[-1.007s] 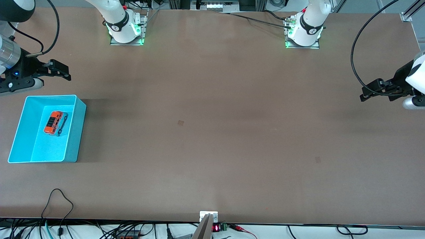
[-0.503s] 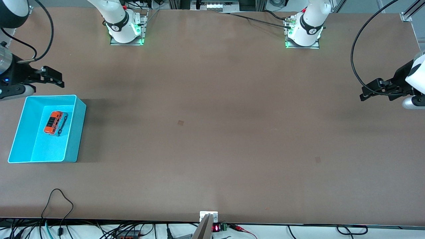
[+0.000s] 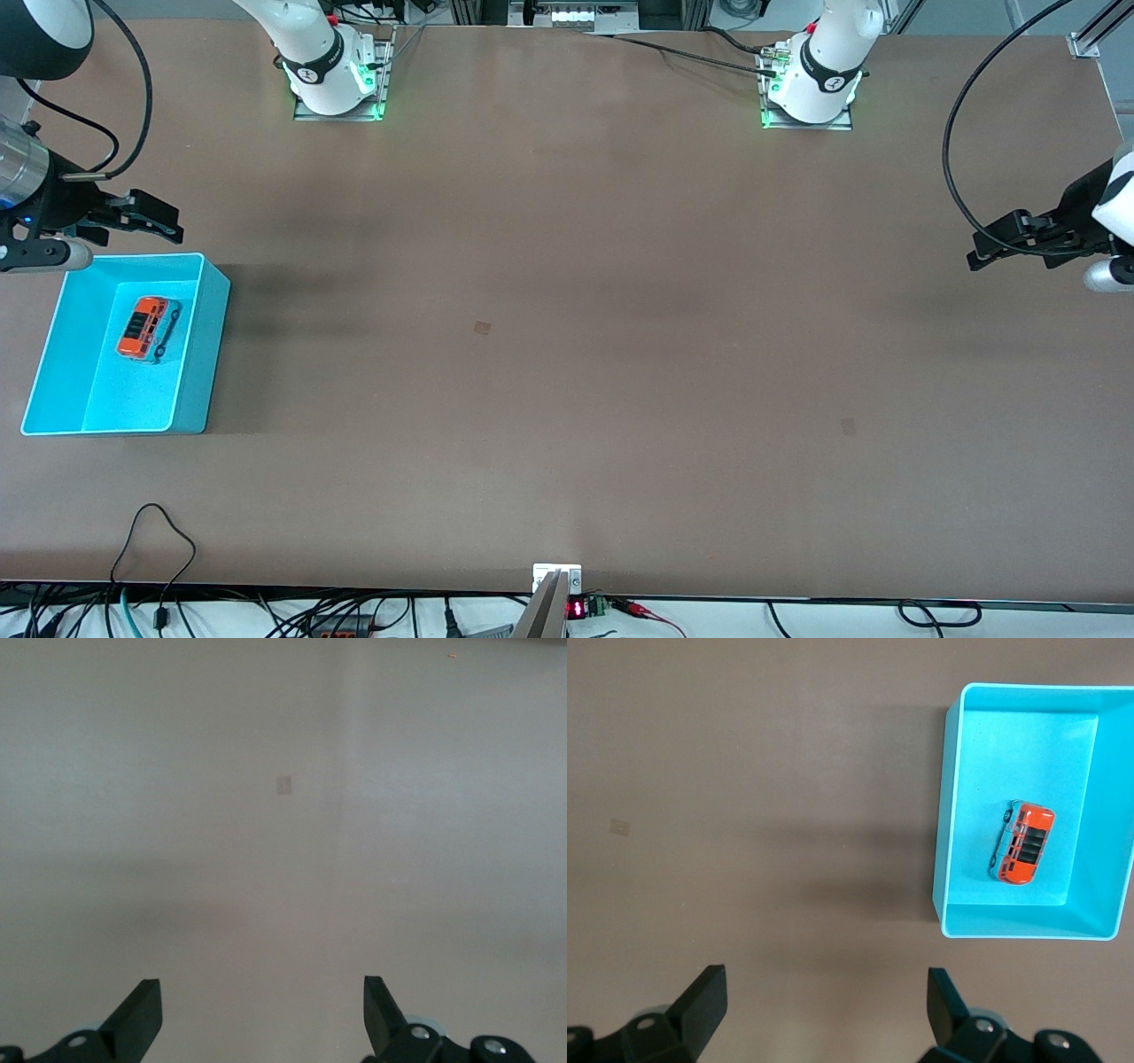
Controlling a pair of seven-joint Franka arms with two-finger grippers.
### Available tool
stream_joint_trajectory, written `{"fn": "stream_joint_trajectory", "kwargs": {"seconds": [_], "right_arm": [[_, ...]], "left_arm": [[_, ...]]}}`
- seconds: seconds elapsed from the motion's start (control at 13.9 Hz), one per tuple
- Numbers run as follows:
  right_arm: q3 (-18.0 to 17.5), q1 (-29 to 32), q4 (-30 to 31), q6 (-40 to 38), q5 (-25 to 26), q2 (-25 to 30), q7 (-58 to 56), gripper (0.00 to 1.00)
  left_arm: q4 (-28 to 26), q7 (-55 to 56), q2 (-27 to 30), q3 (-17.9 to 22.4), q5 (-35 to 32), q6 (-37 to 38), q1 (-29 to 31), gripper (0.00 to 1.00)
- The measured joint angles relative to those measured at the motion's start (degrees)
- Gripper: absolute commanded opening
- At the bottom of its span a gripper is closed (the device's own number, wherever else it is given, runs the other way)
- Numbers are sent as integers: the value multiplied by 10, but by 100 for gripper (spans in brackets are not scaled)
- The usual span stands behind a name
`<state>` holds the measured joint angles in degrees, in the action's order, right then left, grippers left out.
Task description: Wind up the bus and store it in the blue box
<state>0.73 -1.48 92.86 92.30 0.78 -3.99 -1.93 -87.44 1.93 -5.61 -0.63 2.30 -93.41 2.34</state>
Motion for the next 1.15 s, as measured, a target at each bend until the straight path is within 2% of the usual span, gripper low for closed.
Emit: {"fn": "stream_joint_trajectory", "kwargs": {"seconds": [0.79, 1.15], "right_arm": [[1, 6, -1, 1, 5, -5, 0, 100], [5, 31, -2, 1, 6, -8, 0, 100]], "left_arm": [[0, 0, 0, 0, 0, 0, 0, 100], [0, 0, 0, -1, 0, 0, 0, 100]]}}
